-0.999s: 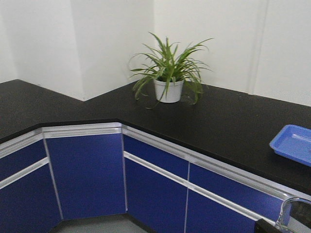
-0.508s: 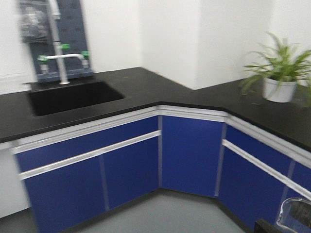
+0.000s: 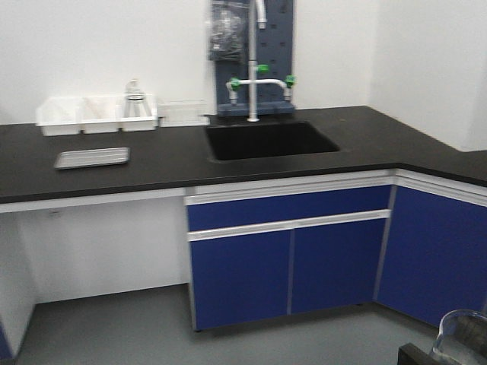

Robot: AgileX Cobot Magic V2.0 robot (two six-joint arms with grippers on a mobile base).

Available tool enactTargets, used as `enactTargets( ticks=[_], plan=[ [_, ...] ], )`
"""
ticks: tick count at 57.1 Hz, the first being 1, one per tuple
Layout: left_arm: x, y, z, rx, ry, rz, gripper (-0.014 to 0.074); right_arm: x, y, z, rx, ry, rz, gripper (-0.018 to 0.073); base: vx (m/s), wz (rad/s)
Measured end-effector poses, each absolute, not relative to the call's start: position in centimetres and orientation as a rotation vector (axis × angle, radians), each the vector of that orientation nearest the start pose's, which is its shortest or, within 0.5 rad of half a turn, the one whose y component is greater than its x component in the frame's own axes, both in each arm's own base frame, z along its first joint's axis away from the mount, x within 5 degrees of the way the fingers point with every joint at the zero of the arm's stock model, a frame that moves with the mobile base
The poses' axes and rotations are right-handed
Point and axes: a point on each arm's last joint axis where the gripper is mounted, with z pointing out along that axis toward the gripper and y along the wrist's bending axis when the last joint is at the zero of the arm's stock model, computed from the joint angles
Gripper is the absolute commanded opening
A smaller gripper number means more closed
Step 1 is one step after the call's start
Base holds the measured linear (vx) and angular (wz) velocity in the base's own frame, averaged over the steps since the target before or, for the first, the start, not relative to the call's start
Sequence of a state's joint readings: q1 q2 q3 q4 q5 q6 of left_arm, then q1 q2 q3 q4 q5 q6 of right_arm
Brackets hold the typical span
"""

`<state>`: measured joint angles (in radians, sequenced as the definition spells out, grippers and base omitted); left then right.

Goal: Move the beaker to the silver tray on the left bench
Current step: 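Drive the base to the bench with the silver tray, holding the beaker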

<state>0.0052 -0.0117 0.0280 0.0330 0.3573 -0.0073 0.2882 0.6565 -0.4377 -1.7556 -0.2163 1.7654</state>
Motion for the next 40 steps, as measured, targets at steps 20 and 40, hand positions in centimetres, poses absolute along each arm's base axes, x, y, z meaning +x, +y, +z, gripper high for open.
enactTargets(
  ticks=[20, 40],
  plan=[
    [5.3, 0.13, 17.22, 0.009, 1.857, 0.031, 0.0001, 12.78, 5.78, 29.96, -0.402, 1.709, 0.4, -0.0008, 0.05, 0.58],
    [5.3, 0.13, 17.22, 0.009, 1.857, 0.031, 0.0001, 12.78, 5.78, 29.96, -0.402, 1.709, 0.4, -0.0008, 0.14, 0.46]
  ],
)
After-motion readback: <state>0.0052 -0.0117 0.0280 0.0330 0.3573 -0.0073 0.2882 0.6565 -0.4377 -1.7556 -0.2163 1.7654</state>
